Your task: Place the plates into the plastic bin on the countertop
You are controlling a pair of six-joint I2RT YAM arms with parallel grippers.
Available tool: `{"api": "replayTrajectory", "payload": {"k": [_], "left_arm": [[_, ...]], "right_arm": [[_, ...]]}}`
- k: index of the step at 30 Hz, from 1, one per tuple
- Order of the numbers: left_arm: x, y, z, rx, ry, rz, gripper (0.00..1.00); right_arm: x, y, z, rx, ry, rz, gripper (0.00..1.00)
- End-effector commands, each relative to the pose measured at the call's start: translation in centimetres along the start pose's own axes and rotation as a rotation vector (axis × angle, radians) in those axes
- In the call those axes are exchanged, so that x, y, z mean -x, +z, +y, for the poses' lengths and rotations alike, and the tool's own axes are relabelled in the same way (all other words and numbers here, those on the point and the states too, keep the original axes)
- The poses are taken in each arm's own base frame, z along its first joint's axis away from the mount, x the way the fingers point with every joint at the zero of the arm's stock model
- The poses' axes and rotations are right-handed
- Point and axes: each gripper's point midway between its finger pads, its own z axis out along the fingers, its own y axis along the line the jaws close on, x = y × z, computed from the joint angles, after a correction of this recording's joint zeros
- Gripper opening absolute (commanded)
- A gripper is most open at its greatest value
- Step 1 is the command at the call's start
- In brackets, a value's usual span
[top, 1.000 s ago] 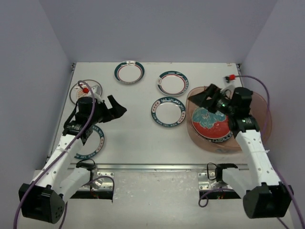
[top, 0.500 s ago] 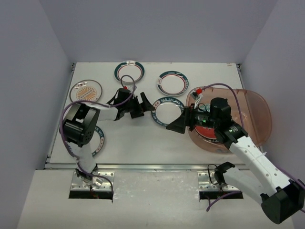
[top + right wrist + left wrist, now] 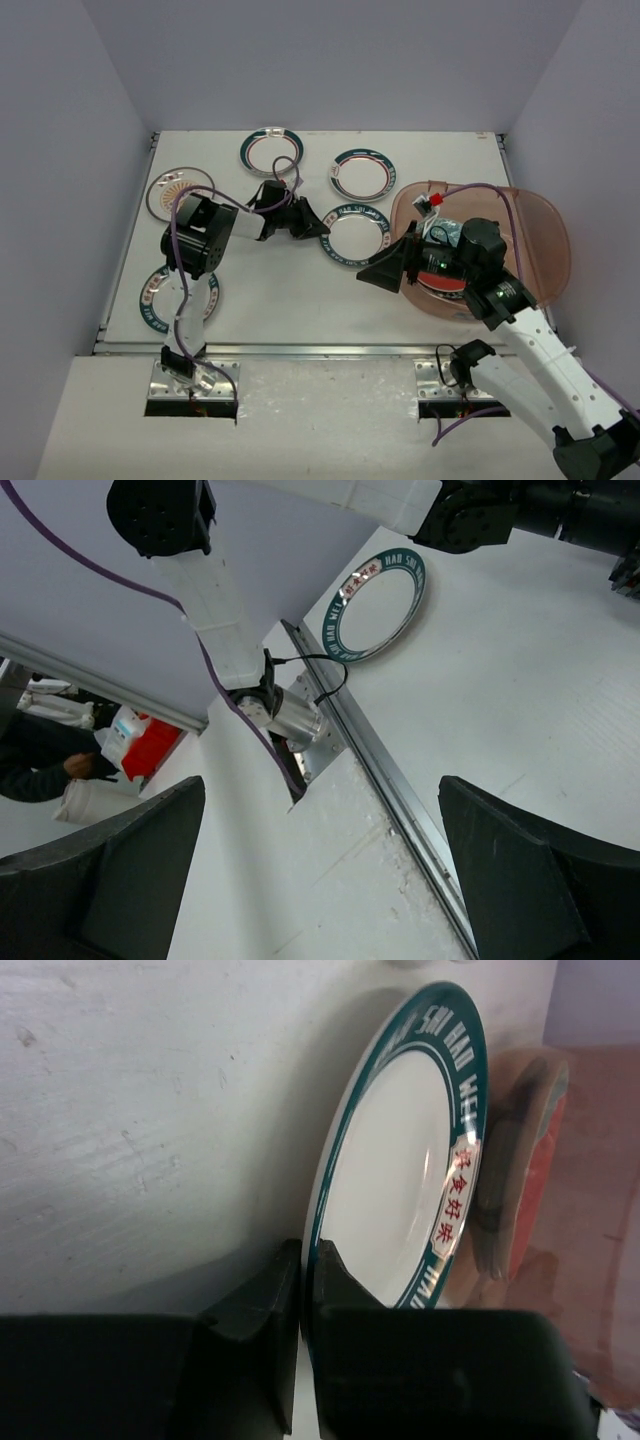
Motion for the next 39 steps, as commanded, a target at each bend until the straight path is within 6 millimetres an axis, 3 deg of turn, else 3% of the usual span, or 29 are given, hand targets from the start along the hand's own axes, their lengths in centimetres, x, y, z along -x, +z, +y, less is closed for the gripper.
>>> {"api": "replayTrajectory", "payload": {"k": [1, 4, 6, 9, 11, 13, 15, 19, 23, 25, 26, 28, 29, 30, 31, 32, 33, 34, 35, 36, 39], "left_arm": [[-1.7, 0.0, 0.4, -0.016, 0.051, 0.076, 0.00], [-1.2, -2.9, -1.5, -0.022, 0.098, 0.031, 0.00], [-1.8, -6.1, -0.3, 0.077, 0.092, -0.057, 0.00], [-1.4, -12.0, -3.8, 0.068, 0.152, -0.210, 0.00], [-3.4, -15.3, -5.2, 0.040, 0.180, -0.237, 0.00], [-5.0, -16.9, -5.9, 0.014, 0.192, -0.231, 0.00], [-6.0, -19.6, -8.5, -0.067, 0.231, -0.262, 0.00], [-9.2, -22.2, -12.3, -0.254, 0.284, -0.202, 0.00], [-10.9, -23.6, -13.8, -0.338, 0.300, -0.170, 0.00], [-11.3, -24.1, -14.3, -0.370, 0.301, -0.162, 0.00], [-11.5, -24.1, -14.5, -0.384, 0.299, -0.155, 0.00], [-11.7, -24.5, -15.3, -0.426, 0.302, -0.146, 0.00], [-11.8, -24.6, -15.6, -0.442, 0.301, -0.142, 0.00], [-11.8, -24.7, -15.8, -0.452, 0.304, -0.137, 0.04], [-11.7, -24.8, -16.2, -0.459, 0.312, -0.138, 0.27], [-11.6, -24.8, -16.1, -0.449, 0.313, -0.141, 0.62], [-10.7, -24.6, -15.7, -0.396, 0.308, -0.178, 0.87], [-8.9, -24.7, -15.2, -0.299, 0.309, -0.250, 1.00], [-8.9, -24.4, -12.9, -0.170, 0.283, -0.244, 1.00], [-7.5, -25.0, -11.2, -0.031, 0.261, -0.315, 1.00], [-5.3, -27.1, -8.6, 0.179, 0.224, -0.456, 1.00]], "right_arm": [[-0.1, 0.5, 0.2, 0.037, 0.011, 0.027, 0.99], [-0.5, 0.7, -0.9, 0.000, 0.013, 0.028, 0.99], [-0.3, 0.9, -3.1, -0.099, -0.006, 0.009, 0.99], [0.0, 0.9, -6.0, -0.241, -0.008, -0.014, 0.99], [-0.2, 1.2, -7.6, -0.298, -0.001, 0.002, 0.99], [-0.2, 1.5, -8.3, -0.317, -0.004, 0.015, 0.99], [0.4, 1.6, -9.1, -0.356, -0.018, 0.012, 0.99], [1.5, 1.8, -10.1, -0.401, -0.080, 0.016, 0.99], [1.2, 2.2, -9.3, -0.344, -0.092, 0.036, 0.94], [0.6, 2.5, -8.6, -0.289, -0.085, 0.056, 0.75], [0.5, 2.8, -8.1, -0.253, -0.089, 0.059, 0.57], [0.2, 3.0, -7.1, -0.190, -0.069, 0.070, 0.11], [0.0, 3.2, -6.7, -0.164, -0.058, 0.075, 0.00], [0.0, 3.2, -6.3, -0.140, -0.047, 0.079, 0.00], [0.1, 3.2, -5.9, -0.127, -0.042, 0.079, 0.00], [0.2, 3.2, -5.9, -0.133, -0.034, 0.075, 0.00], [0.7, 2.8, -6.5, -0.173, -0.010, 0.055, 0.00], [1.7, 1.9, -7.5, -0.247, 0.022, 0.009, 0.00], [3.3, 0.9, -9.4, -0.366, 0.036, -0.063, 0.00], [4.3, -1.1, -11.0, -0.476, 0.088, -0.126, 0.00], [6.9, -6.9, -14.7, -0.761, 0.197, -0.335, 0.00]]}}
